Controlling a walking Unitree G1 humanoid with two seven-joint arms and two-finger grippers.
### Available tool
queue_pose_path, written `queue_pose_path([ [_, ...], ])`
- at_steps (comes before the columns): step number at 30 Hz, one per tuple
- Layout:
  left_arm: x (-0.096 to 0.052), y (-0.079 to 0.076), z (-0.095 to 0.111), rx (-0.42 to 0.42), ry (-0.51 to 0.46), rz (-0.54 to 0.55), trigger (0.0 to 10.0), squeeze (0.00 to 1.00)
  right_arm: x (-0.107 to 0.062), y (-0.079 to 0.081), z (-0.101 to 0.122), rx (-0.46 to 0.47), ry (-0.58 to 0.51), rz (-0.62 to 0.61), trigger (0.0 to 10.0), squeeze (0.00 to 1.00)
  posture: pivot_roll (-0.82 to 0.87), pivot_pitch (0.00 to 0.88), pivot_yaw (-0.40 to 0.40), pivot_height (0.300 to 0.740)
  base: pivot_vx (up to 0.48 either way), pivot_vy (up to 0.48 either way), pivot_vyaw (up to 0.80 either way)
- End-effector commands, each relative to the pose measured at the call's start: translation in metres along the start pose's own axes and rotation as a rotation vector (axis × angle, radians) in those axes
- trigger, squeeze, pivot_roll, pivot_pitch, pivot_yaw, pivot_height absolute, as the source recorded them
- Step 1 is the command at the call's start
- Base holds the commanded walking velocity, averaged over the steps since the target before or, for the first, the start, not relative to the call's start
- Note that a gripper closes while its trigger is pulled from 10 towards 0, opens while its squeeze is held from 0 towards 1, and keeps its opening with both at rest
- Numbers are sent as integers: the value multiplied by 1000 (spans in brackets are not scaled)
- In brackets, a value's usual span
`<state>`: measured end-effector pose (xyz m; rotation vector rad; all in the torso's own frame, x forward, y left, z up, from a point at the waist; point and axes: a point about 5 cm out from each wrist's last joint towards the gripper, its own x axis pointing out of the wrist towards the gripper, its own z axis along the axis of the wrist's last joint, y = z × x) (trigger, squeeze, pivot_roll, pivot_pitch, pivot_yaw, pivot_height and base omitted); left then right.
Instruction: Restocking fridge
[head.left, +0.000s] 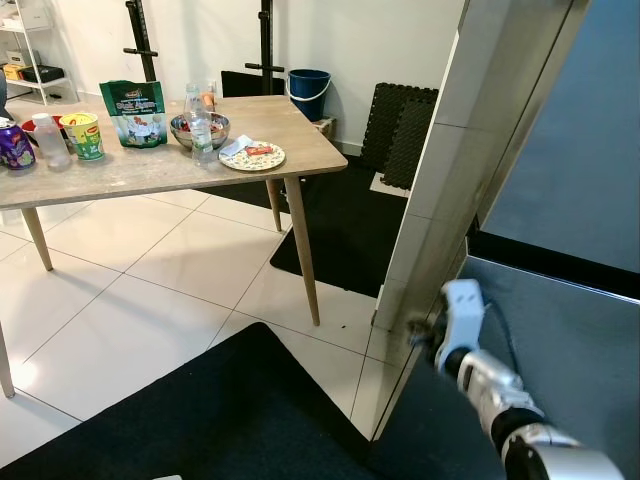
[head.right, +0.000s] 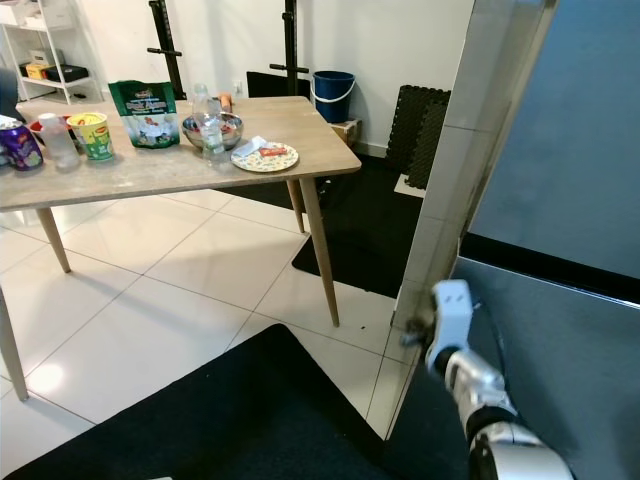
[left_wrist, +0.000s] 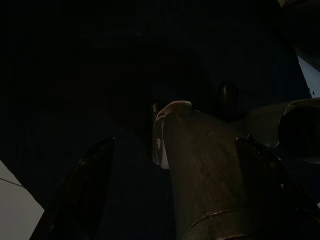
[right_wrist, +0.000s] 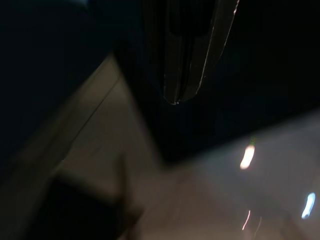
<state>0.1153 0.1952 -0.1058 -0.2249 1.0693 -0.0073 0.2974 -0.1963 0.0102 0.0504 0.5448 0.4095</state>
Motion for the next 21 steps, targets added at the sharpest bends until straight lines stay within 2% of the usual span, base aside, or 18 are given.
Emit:
queue_pose_path([
  [1,-1,-5,-12,6,53,-15,10000,0,-2,6,-19,-23,94,42,10000,0,-68,0,-44,740,0,0,0],
  [3,-1,-5,-13,14,58,-15,10000,0,-8,10,-42,-57,188,43,10000,0,-67,0,-48,740,0,0,0],
  [5,-1,-6,-14,33,66,-16,10000,0,-21,9,-78,-58,315,-46,10000,0,-67,0,-48,740,0,0,0],
  [6,-1,-6,-14,33,66,-16,10000,0,-21,9,-78,-58,315,-46,10000,0,-67,0,-48,740,0,0,0],
  [8,0,-7,-14,43,69,-15,10000,0,-34,8,-102,-37,395,-122,10000,0,-68,0,-48,740,0,0,0],
  [12,0,-6,-12,63,69,-8,10000,0,-55,8,-135,0,494,-207,10000,0,-65,0,-44,740,0,0,0],
  [13,0,-6,-12,63,69,-8,10000,0,-55,8,-135,0,494,-207,10000,0,-65,0,-44,740,0,0,0],
  [15,0,-4,-9,80,64,5,10000,0,-75,9,-161,29,575,-260,10000,0,-60,0,-38,740,0,0,0],
  [16,0,-4,-9,80,64,5,10000,0,-75,9,-161,29,575,-260,10000,0,-60,0,-38,740,0,0,0],
  [17,0,-2,-7,94,59,17,10000,0,-90,13,-179,29,643,-266,10000,0,-50,0,-38,740,0,0,0],
  [18,1,-1,-5,100,55,21,10000,0,-96,15,-186,8,674,-260,10000,0,-49,0,-39,740,0,0,481],
  [21,1,-1,-2,101,44,26,10000,0,-104,17,-195,-29,717,-260,10000,0,-46,0,-39,740,0,0,694],
])
